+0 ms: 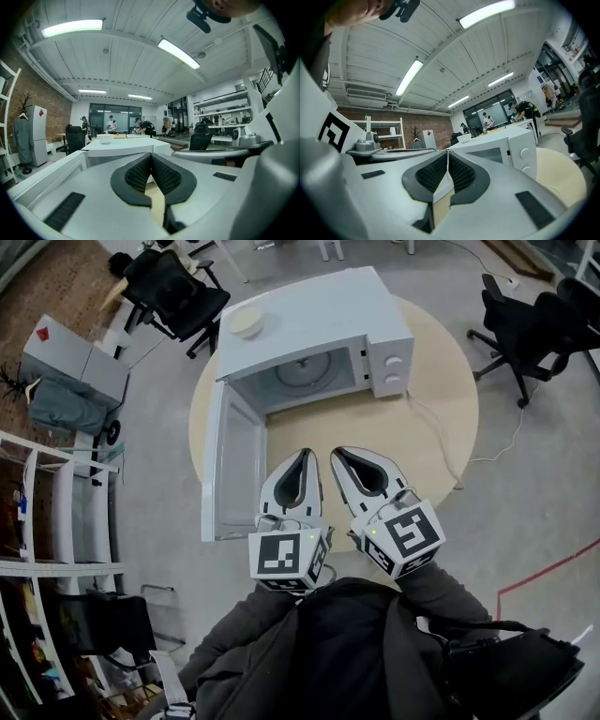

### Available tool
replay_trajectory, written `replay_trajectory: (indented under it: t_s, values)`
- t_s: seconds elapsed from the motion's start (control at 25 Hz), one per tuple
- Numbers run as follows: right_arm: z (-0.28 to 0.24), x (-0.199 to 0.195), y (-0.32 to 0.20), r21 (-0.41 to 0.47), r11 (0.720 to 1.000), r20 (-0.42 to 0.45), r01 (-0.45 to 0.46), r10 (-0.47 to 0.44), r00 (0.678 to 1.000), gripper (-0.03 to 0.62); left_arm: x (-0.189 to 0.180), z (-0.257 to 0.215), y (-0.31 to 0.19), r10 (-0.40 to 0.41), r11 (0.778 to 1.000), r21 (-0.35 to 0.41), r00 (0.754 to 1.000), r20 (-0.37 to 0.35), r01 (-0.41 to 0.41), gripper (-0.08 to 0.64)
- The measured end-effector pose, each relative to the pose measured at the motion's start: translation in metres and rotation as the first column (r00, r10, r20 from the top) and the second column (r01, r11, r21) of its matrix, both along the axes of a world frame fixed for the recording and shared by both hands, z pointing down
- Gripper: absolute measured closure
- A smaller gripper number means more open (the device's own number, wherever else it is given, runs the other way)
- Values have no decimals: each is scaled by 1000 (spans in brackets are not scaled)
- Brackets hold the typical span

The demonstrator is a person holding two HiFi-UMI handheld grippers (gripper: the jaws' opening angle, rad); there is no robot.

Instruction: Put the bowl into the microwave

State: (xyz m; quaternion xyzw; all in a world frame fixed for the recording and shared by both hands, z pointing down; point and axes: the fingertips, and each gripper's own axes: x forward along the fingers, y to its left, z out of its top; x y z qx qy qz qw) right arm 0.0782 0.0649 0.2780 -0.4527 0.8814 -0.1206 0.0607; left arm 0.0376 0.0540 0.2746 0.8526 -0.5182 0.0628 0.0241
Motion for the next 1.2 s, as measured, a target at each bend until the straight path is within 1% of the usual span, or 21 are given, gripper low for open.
replay_trajectory:
  t_s: [0.2, 0.36, 0.44, 0.64, 0.8, 0.96, 1.08, 1.2]
  values:
    - [6, 33, -34, -28, 1000, 45, -13, 15, 999, 583, 30, 6, -34, 4, 999, -36, 999, 40, -2, 551]
    - [12, 44, -59, -40, 999, 68, 0, 3, 998, 583, 42, 12, -55, -7, 998, -58, 997, 74, 12, 551]
    - [15, 45, -69, -46, 999, 78, 13, -9, 997, 583, 42, 14, -63, -21, 998, -62, 996, 88, 27, 551]
    - [20, 32, -86, -56, 997, 95, 60, -55, 994, 583, 30, 15, -78, -67, 995, -67, 992, 111, 75, 551]
    - [24, 14, -100, -67, 993, 93, 97, -91, 992, 583, 12, 17, -86, -104, 991, -72, 988, 112, 112, 551]
    - [26, -9, -114, -67, 990, 61, 128, -124, 990, 583, -9, 15, -102, -133, 988, -64, 988, 84, 138, 551]
    - [23, -25, -125, -66, 988, 24, 138, -137, 990, 583, -21, 10, -115, -135, 989, -57, 989, 57, 138, 551]
    - [19, -38, -138, -76, 989, 2, 130, -131, 991, 583, -33, 2, -132, -127, 990, -52, 991, 36, 128, 551]
